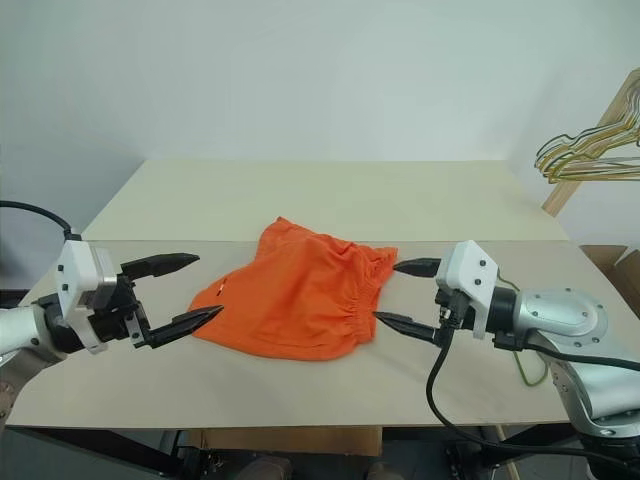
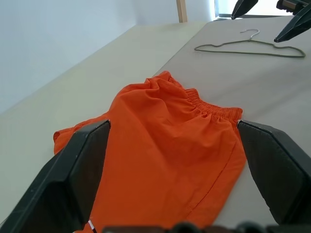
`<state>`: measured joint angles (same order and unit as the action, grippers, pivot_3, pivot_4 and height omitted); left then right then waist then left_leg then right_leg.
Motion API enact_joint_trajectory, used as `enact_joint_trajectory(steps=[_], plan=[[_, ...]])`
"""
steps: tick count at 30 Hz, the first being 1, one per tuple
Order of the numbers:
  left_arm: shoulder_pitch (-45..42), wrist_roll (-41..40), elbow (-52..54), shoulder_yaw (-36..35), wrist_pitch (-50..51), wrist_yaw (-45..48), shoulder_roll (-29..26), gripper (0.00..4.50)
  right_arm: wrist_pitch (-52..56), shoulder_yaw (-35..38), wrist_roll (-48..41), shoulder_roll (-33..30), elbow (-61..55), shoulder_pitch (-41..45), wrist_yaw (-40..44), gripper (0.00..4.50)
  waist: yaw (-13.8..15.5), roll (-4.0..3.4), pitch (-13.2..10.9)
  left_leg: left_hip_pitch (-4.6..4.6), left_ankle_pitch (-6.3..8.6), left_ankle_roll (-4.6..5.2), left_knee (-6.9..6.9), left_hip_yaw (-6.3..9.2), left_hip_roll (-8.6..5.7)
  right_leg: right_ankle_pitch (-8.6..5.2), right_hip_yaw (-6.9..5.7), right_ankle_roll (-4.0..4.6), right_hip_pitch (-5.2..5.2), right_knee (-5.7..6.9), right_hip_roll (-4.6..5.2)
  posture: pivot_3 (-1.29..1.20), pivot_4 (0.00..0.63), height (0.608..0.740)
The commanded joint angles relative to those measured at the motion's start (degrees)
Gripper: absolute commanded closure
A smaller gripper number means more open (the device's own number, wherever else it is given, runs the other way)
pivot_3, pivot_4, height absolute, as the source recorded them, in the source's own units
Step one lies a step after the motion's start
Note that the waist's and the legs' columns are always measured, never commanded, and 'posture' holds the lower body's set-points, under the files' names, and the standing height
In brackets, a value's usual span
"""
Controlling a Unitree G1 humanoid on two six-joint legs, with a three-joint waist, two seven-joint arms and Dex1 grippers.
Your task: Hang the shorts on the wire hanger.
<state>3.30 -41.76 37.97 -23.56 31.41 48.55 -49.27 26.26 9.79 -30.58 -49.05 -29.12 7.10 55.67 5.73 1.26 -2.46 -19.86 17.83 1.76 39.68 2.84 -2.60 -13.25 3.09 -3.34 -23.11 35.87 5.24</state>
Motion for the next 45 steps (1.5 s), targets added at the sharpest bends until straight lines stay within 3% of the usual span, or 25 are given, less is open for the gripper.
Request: enact_joint_trajectory(steps=[1, 14, 22, 24, 29, 34, 38, 45], plan=[[-0.5, -2.0, 0.8, -1.5, -0.3, 1.2, -0.7, 0.0, -0.1, 2.2, -1.2, -0.7, -1.6, -0.2, 0.0, 0.02, 0.0, 0.0, 0.0, 0.0, 0.0, 0.0, 0.0, 0.0, 0.0, 0.0, 0.0, 0.0, 0.0, 0.0, 0.0, 0.19, 0.0, 0.74], [0.9, 4.7, -1.9, 0.2, -1.4, 6.0, -7.1, 0.0, 0.5, 1.3, 0.5, -1.7, -1.9, -0.5, -0.7, 0.02, -0.2, -0.01, 0.0, 0.01, 0.0, 0.0, 0.0, -0.01, -0.02, 0.0, -0.01, 0.0, 0.0, 0.0, 0.0, 0.17, 0.001, 0.74], [4.3, 6.8, -5.0, -1.2, -7.8, 15.1, -8.5, 0.0, -1.4, -9.3, 9.4, -4.7, -8.6, -1.4, -1.3, 0.02, -0.7, -0.07, 0.0, 0.0, 0.0, 0.01, -0.01, -0.04, 0.05, -0.03, -0.06, 0.03, 0.0, -0.03, -0.02, 0.1, 0.022, 0.74], [3.2, 6.9, -5.7, 0.2, -8.4, 15.6, -8.4, 0.0, -2.4, -15.2, 14.6, -4.2, -8.9, -0.3, -2.3, 0.02, -0.9, -0.07, -0.1, 0.0, 0.0, 0.01, 0.0, -0.04, 0.06, -0.03, -0.08, 0.03, 0.01, -0.03, -0.01, 0.09, 0.022, 0.74], [-1.5, 6.9, -7.5, 4.2, -8.6, 16.4, -8.3, 0.0, -13.6, -33.5, 38.7, -0.8, 1.9, 5.9, -6.4, 0.02, -2.4, -0.03, -0.1, 0.06, 0.0, -0.01, 0.01, -0.06, 0.05, -0.03, -0.16, 0.04, 0.06, -0.02, -0.04, 0.07, 0.035, 0.74], [-3.1, 7.2, -8.2, 5.1, -8.3, 16.7, -8.3, 0.0, -18.7, -40.9, 53.7, 4.2, 14.3, 12.0, -12.0, 0.02, -3.8, -0.07, -0.2, 0.01, -0.16, -0.27, -0.05, 0.0, -0.12, -0.09, -0.18, 0.17, -0.11, 0.04, -0.06, 0.08, 0.034, 0.74], [-2.3, 7.4, -7.7, 4.9, -8.5, 16.7, -7.8, 0.0, -24.3, -42.5, 59.5, 5.5, 20.2, 14.3, -14.6, 0.02, -4.2, -0.06, -0.1, 0.1, -0.17, -0.3, -0.09, 0.07, -0.11, -0.11, -0.2, 0.21, -0.04, 0.1, -0.06, 0.09, 0.032, 0.74], [0.2, 8.0, -6.9, 4.3, -9.2, 17.2, -7.5, 0.0, -30.5, -41.3, 59.4, 7.8, 22.5, 14.9, -14.3, 2.05, -4.2, -0.03, -0.1, 0.83, -0.15, -0.26, -0.4, 0.11, -0.09, -0.17, -0.2, 0.25, 0.65, 0.01, -0.06, 0.11, 0.03, 0.74]])
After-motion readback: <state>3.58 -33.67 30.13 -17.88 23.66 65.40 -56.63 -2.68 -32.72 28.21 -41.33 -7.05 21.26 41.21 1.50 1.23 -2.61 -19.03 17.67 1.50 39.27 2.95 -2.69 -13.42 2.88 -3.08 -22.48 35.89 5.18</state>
